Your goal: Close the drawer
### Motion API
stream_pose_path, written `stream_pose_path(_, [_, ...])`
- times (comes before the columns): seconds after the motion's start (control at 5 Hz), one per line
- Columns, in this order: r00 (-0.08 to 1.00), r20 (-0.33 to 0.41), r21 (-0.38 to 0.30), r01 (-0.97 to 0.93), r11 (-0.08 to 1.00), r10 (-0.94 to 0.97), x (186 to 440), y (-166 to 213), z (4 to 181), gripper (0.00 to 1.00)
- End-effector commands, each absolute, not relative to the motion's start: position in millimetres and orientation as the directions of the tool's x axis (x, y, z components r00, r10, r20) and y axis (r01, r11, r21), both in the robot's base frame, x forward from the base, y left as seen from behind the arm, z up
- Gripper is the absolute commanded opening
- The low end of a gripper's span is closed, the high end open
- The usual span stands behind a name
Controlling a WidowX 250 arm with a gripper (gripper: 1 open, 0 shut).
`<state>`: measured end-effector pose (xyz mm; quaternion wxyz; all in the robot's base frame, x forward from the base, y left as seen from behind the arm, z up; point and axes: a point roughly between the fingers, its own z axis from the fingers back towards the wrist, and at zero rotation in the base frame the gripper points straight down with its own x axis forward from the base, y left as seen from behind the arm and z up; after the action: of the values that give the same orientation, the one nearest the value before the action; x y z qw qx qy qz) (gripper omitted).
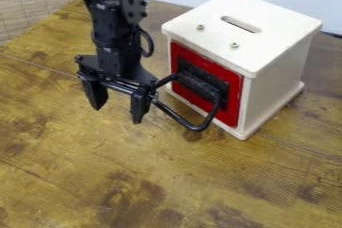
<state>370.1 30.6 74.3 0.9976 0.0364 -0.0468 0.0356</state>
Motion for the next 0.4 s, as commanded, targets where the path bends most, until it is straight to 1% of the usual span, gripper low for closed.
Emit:
stream_pose_path(0.0, [0.985,0.156,0.077,-0.089,0.993,0.076,372.6,36.2,93.8,1.00])
stream_pose_path(0.2, [0.987,0.146,0.075,-0.082,0.994,0.070,372.7,39.8,95.2,1.00])
